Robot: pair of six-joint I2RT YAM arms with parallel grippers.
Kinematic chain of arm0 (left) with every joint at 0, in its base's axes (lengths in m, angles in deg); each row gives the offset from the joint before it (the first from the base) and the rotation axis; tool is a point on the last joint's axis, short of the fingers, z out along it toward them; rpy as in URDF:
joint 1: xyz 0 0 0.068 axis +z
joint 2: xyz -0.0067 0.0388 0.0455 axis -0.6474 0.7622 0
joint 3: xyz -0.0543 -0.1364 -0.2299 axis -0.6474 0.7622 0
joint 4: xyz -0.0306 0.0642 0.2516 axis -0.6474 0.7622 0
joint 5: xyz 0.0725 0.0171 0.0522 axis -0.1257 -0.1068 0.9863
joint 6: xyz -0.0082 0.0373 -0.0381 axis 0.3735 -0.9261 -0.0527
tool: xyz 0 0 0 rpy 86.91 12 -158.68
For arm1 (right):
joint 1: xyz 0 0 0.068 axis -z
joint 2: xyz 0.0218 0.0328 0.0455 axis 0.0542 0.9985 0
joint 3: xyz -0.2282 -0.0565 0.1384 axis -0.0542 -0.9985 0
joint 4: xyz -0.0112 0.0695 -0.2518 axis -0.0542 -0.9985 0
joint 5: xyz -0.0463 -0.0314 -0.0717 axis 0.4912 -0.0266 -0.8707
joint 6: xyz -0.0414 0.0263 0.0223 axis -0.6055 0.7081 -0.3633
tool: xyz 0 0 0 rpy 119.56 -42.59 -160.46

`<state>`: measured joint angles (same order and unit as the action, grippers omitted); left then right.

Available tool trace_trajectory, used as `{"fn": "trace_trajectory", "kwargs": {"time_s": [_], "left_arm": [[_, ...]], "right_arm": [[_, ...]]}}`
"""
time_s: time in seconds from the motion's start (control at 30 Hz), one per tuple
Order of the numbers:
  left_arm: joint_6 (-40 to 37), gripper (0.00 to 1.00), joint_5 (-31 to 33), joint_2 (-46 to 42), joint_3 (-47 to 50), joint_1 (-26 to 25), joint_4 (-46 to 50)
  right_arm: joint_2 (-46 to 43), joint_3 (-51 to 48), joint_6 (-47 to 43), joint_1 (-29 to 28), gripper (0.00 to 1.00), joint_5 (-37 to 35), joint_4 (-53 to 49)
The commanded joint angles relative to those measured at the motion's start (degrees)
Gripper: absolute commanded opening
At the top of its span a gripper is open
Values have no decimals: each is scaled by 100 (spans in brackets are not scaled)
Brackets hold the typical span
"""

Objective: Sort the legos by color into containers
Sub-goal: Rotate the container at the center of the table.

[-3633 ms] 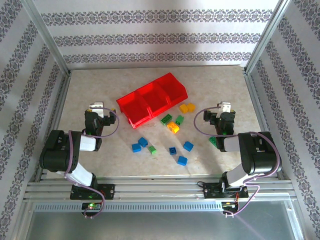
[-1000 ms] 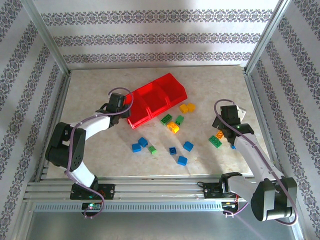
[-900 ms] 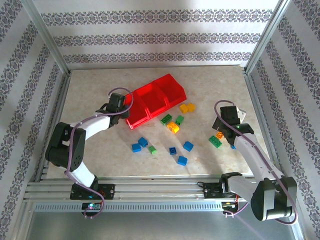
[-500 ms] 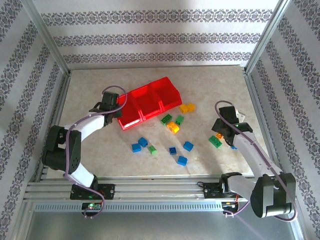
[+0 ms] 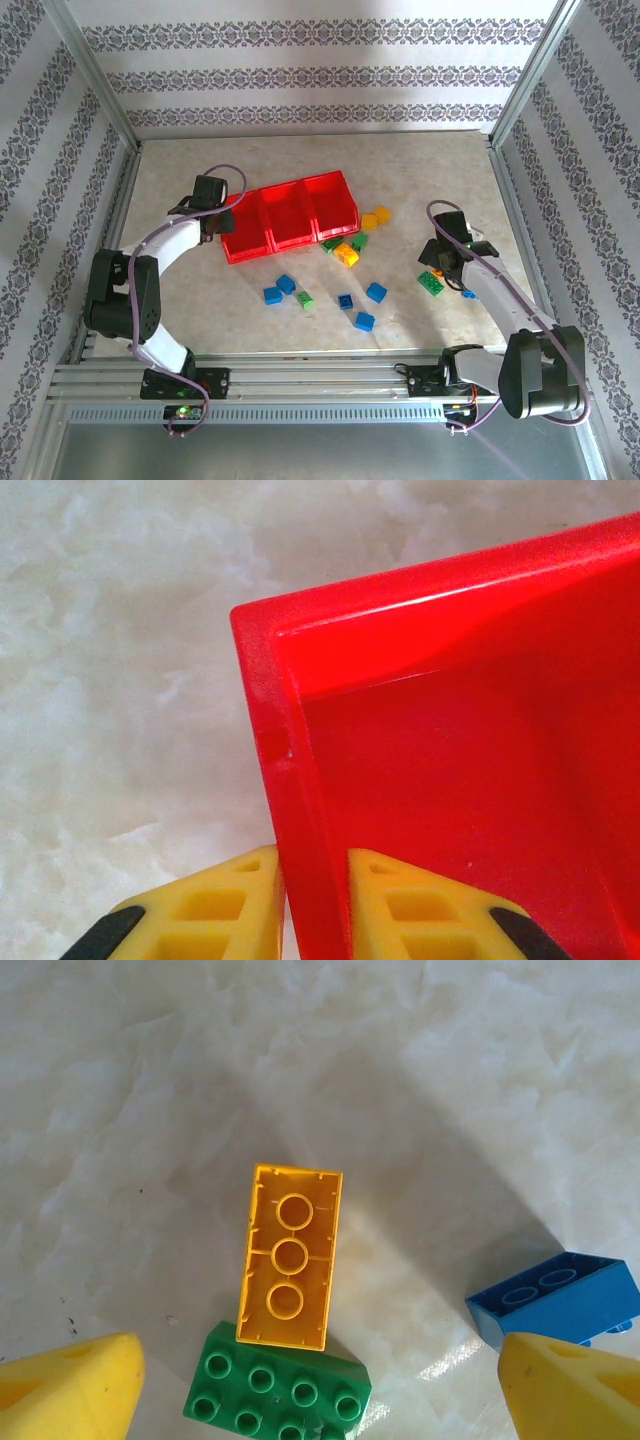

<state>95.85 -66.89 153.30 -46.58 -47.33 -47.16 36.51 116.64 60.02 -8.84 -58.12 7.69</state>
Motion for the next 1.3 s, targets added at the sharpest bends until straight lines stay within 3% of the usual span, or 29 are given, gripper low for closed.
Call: {"fn": "trace_trajectory", "kwargs": {"time_s": [0.0, 0.13, 0.37, 0.5, 0.67, 1.03, 1.27], "left_arm": [[-315, 22, -155, 163, -304, 67, 177], [-31, 23, -399, 352, -474, 68, 17], [566, 23, -260, 561, -641, 66, -129], [578, 23, -104, 628, -766, 68, -99], [347, 23, 67, 686, -934, 116, -85], [599, 22, -112, 954, -1201, 285, -174], [692, 54, -415, 541, -1154, 285, -20]], "right_arm": [[92, 38, 78, 47, 90, 65, 44], [146, 56, 96, 57, 89, 81, 35], [204, 71, 104, 88, 89, 136, 61], [261, 98, 95, 121, 88, 179, 79], [349, 69, 120, 169, 79, 288, 196], [707, 108, 160, 213, 74, 453, 397], [764, 173, 40, 215, 74, 530, 380]]}}
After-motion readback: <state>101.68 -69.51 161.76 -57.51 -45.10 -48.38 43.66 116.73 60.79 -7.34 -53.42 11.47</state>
